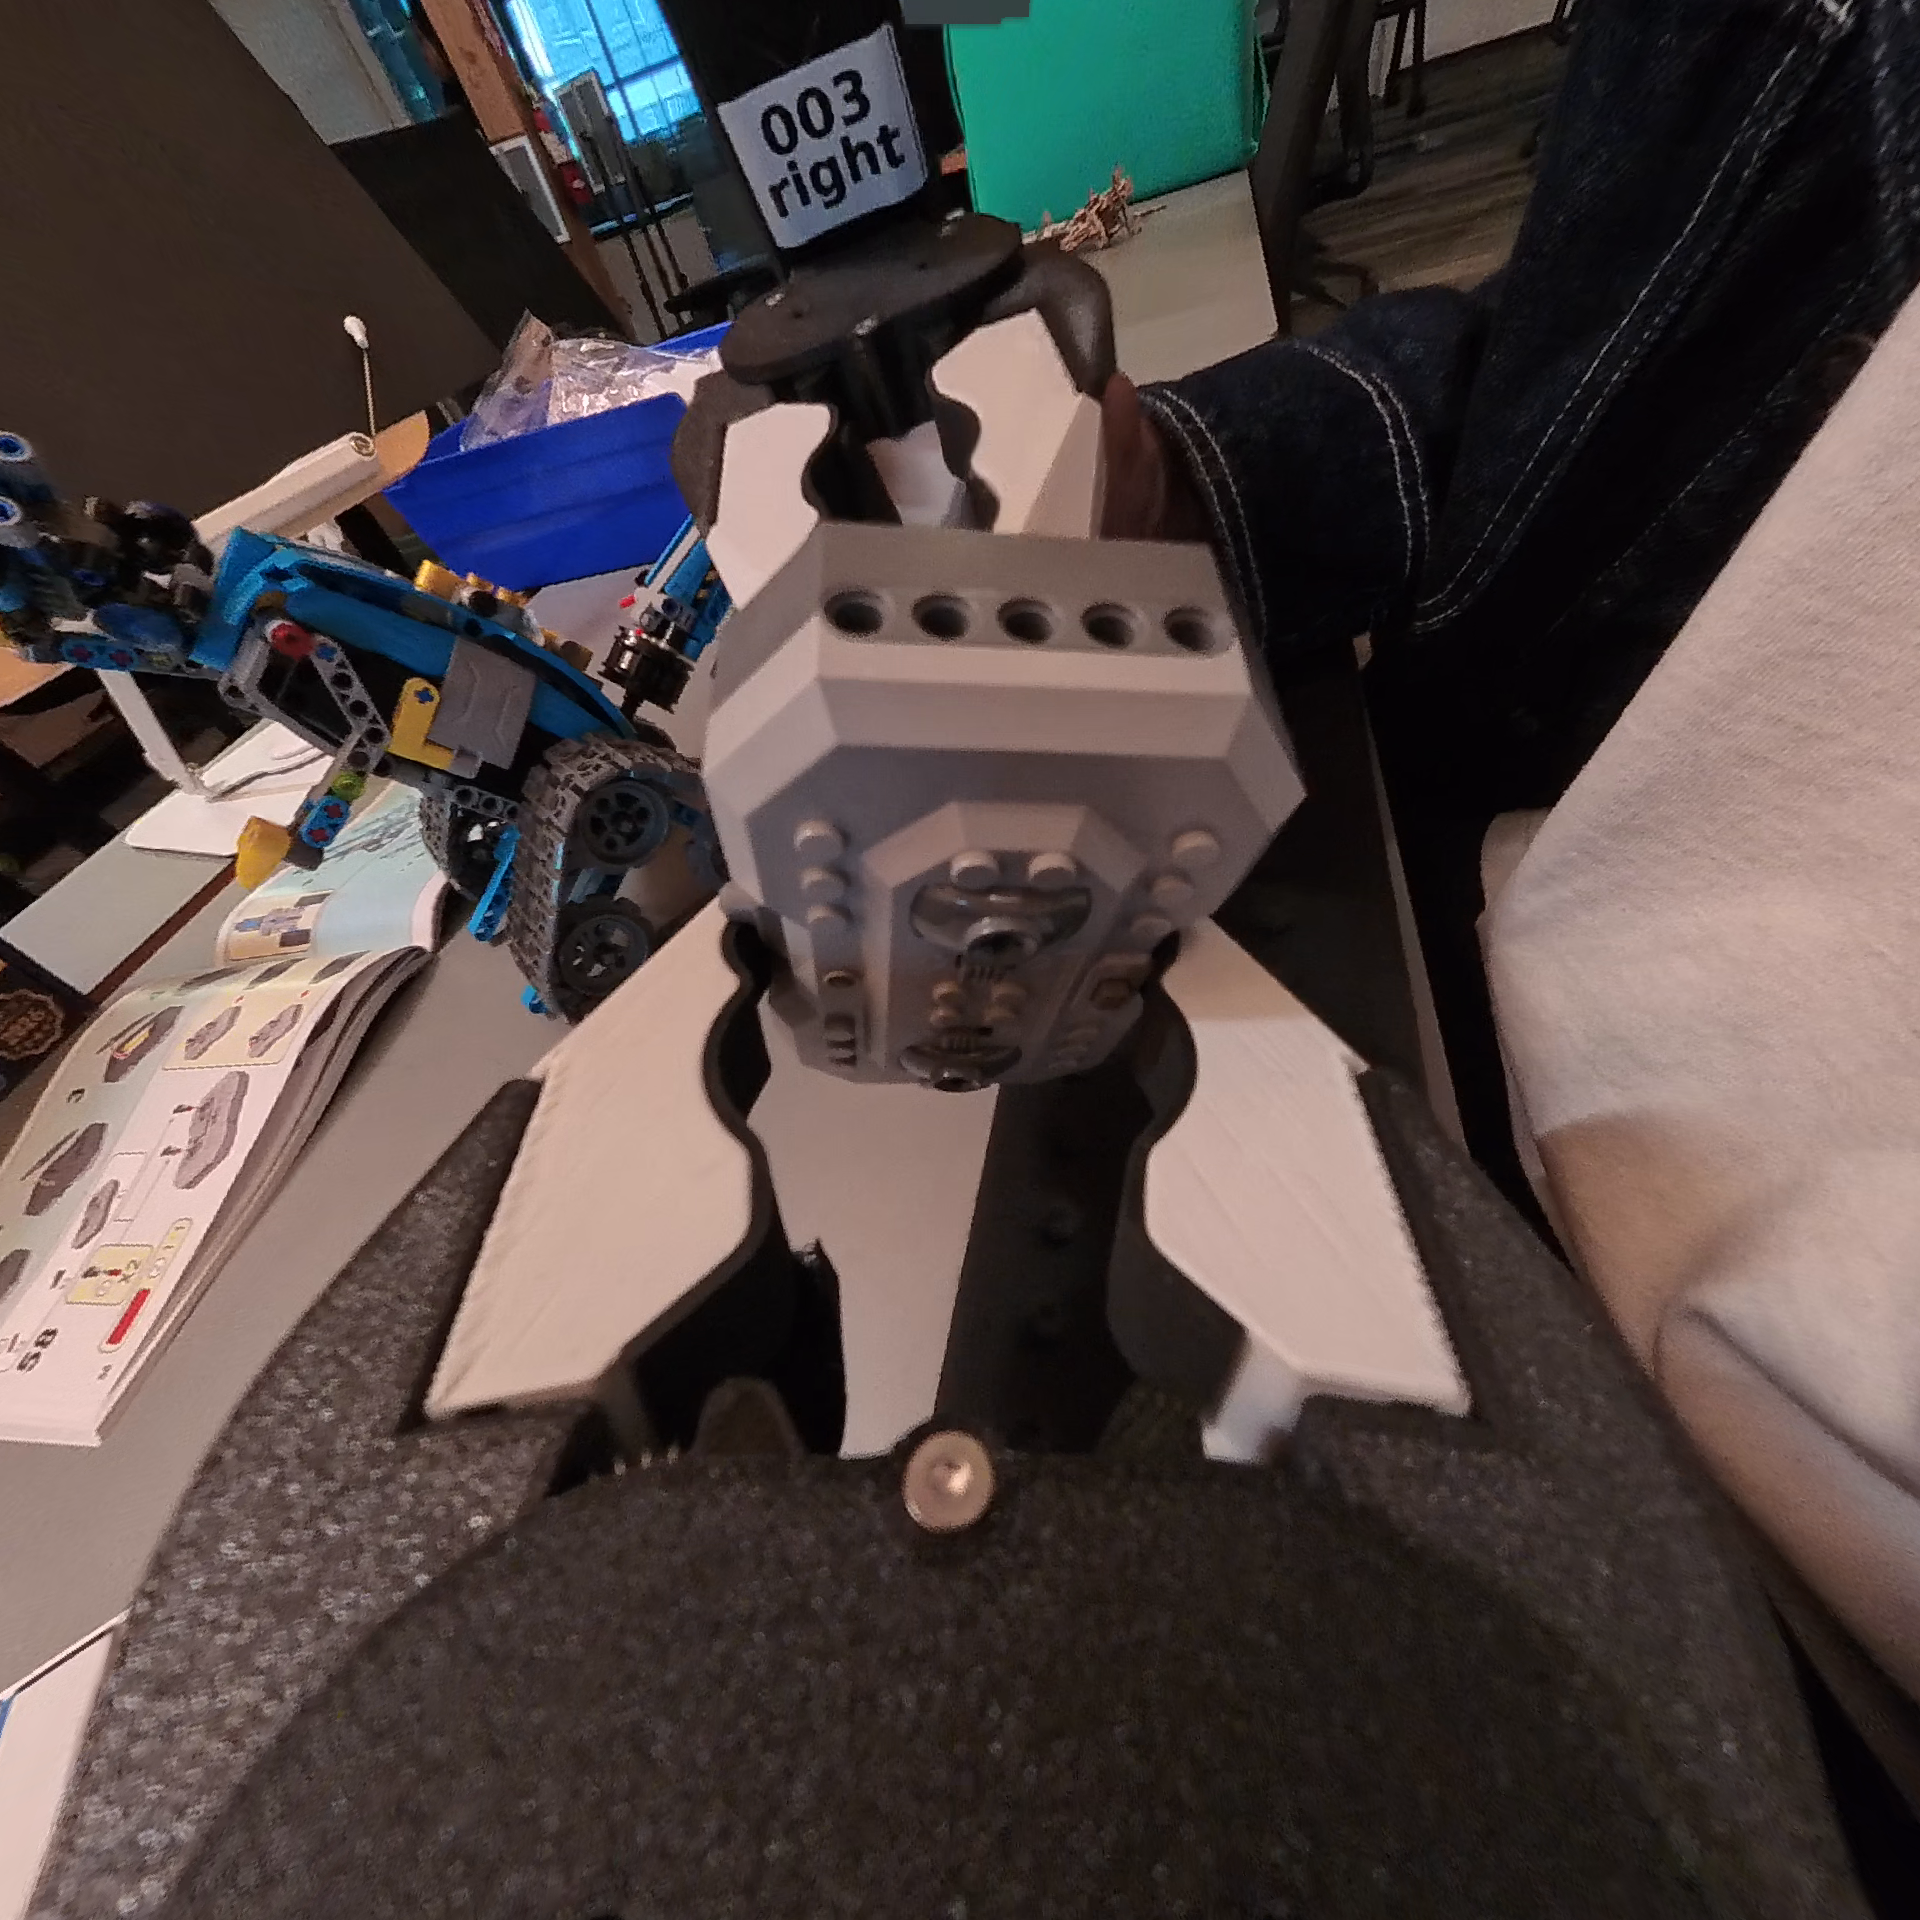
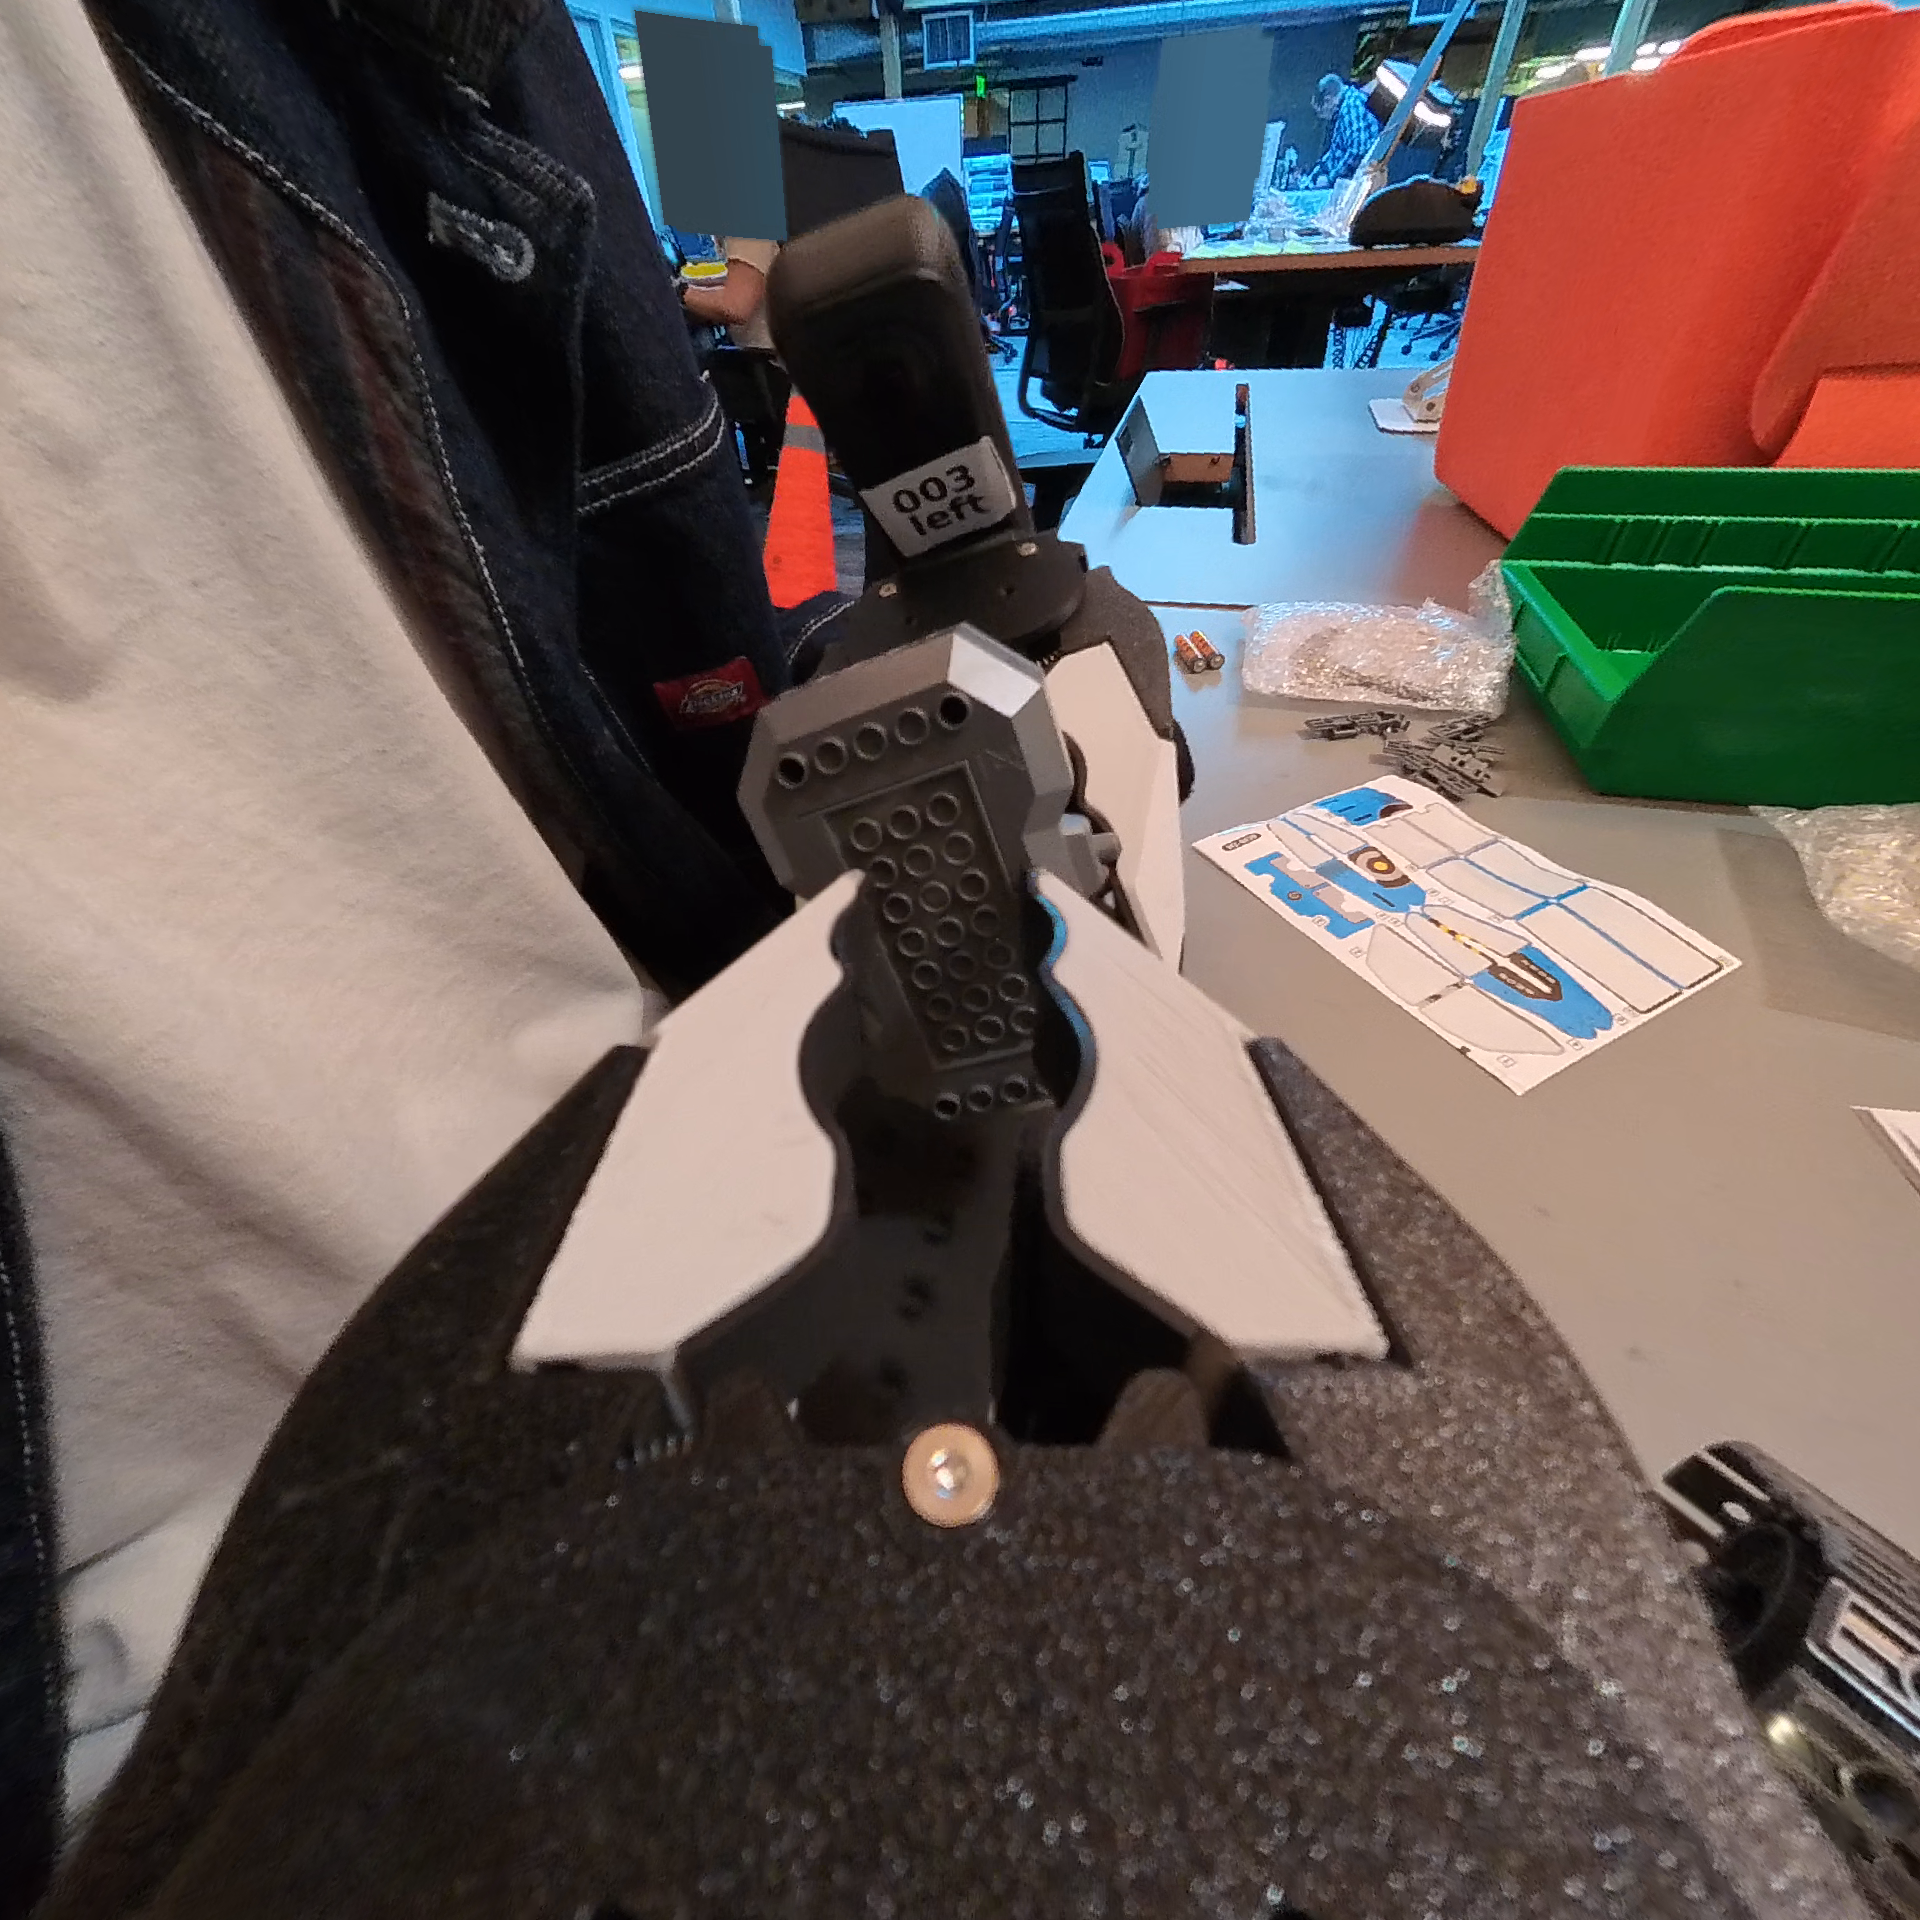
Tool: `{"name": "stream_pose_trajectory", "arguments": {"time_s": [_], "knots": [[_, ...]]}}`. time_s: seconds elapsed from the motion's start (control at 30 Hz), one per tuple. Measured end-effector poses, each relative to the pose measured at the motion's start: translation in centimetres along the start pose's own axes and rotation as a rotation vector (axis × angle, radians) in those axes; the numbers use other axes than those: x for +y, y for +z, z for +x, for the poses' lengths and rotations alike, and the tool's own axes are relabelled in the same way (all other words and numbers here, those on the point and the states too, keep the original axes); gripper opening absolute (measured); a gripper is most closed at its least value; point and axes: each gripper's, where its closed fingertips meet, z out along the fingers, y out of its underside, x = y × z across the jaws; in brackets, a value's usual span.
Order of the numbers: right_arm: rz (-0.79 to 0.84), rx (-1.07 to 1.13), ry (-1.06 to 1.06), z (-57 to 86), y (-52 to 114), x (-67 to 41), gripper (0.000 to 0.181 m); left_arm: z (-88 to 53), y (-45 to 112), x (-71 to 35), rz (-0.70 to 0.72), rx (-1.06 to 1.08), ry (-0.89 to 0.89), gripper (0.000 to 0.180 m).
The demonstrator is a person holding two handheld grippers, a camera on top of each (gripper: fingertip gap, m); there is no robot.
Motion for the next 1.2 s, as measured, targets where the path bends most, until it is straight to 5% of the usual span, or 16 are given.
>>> {"name": "stream_pose_trajectory", "arguments": {"time_s": [0.33,0.8,1.2], "knots": [[-0.017,0.051,-0.028,0.7,0.1,0.3,0.034,0.0,-0.1,0.0,0.003,0.009,-0.009,0.070],[-0.029,0.034,-0.011,0.5,-0.7,0.4,0.020,0.4,0.0,0.2,-0.014,0.025,0.006,0.069],[-0.060,-0.005,0.004,0.0,0.2,1.2,0.038,0.5,0.0,0.1,-0.011,0.040,0.000,0.069]]}}
